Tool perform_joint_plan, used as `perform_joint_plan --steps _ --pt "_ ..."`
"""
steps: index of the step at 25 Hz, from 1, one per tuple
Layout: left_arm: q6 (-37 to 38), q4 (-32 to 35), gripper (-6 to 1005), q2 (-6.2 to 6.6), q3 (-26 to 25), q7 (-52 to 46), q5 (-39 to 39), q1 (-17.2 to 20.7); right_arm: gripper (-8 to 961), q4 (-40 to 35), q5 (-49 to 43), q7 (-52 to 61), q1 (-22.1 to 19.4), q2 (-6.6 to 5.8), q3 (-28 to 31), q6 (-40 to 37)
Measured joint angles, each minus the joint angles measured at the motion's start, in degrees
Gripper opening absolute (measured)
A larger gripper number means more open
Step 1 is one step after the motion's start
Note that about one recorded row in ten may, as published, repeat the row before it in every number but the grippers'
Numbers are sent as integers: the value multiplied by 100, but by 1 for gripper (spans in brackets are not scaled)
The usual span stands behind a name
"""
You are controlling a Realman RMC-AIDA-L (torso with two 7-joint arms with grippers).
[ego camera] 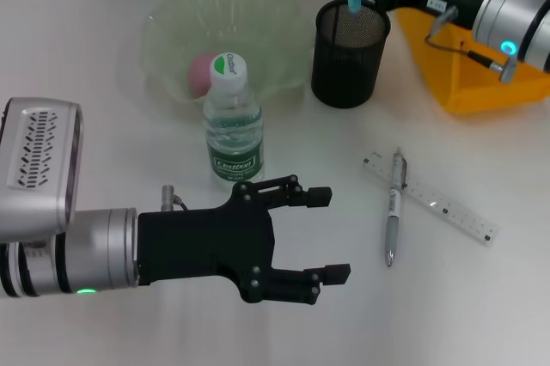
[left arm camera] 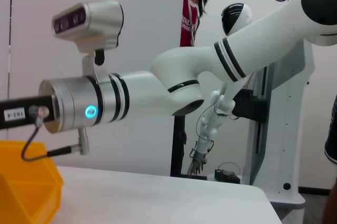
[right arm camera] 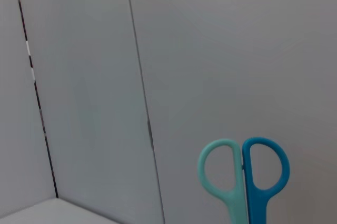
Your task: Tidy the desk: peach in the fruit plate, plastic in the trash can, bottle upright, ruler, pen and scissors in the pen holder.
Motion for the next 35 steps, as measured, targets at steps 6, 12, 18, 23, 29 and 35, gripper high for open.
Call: perform_joint_plan --steps 6,12,18,23,29,35 --pt "1 -6 841 1 0 1 0 4 215 282 16 -292 -12 5 38 142" --pt "19 -112 841 5 0 122 0 9 218 393 88 -422 -71 19 31 167" --pt "27 -132 842 5 0 132 -3 13 232 401 92 -427 -134 22 0 131" --pt "35 -137 841 5 0 132 -6 14 334 374 96 -429 -228 23 24 -6" --pt "224 -136 841 16 -54 131 -10 23 501 -603 586 601 -841 1 18 -1367" --pt "295 -136 842 32 -54 118 -9 81 782 -4134 -1227 4635 -1502 -65 -609 -1981"
